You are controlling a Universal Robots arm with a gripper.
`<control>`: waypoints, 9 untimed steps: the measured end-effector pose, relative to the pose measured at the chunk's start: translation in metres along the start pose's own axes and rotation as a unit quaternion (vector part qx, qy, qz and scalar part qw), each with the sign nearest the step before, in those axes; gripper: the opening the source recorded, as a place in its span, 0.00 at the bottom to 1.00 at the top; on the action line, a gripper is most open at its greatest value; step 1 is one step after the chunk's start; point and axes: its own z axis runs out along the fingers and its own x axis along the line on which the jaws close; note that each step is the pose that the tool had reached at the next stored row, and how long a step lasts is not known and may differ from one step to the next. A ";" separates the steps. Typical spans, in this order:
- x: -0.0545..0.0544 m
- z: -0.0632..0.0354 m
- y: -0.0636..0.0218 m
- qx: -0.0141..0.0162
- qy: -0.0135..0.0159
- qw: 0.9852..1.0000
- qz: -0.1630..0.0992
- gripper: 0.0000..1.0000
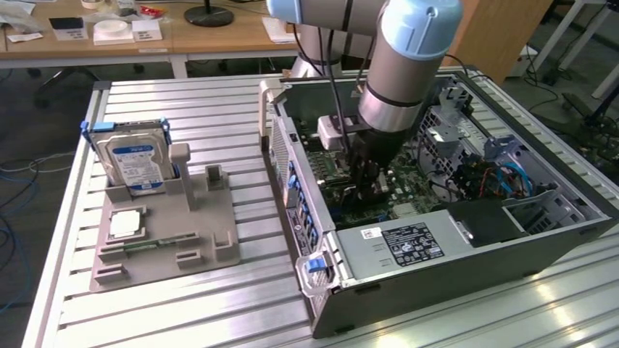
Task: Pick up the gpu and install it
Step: 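Insert the gpu into the slot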
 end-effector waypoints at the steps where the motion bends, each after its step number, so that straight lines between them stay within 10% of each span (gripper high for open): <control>1: 0.000 -0.0041 0.0001 0.000 0.000 1.000 0.000 0.33; 9: -0.002 -0.0362 0.0009 0.004 0.000 1.000 0.000 0.33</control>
